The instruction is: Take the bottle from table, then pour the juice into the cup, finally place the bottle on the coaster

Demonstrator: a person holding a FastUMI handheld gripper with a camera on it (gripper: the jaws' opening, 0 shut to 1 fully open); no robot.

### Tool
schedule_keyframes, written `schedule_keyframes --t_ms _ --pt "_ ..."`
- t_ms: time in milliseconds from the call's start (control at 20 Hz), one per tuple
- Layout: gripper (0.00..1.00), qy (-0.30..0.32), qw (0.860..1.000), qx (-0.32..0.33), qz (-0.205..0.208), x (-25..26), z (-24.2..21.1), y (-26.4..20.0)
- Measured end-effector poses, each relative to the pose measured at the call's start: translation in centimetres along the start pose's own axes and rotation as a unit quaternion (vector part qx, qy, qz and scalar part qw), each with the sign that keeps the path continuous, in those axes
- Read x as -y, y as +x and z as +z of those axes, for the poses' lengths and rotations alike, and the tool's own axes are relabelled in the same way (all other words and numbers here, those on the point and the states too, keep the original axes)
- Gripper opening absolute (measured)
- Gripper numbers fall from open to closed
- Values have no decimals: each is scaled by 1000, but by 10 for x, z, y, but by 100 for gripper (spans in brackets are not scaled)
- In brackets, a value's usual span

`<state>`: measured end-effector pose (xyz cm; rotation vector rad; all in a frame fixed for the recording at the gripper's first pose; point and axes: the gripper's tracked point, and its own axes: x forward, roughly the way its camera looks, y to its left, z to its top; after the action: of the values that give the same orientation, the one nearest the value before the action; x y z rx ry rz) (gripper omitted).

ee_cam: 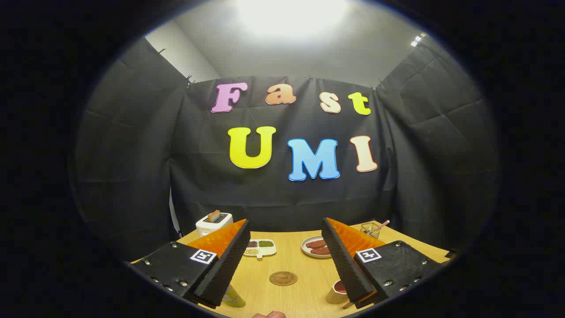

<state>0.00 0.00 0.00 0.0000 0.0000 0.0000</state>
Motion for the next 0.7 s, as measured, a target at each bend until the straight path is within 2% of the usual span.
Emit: schedule_keyframes --t_ms 700 --pt "99 1 1000 11 -9 4 4 -8"
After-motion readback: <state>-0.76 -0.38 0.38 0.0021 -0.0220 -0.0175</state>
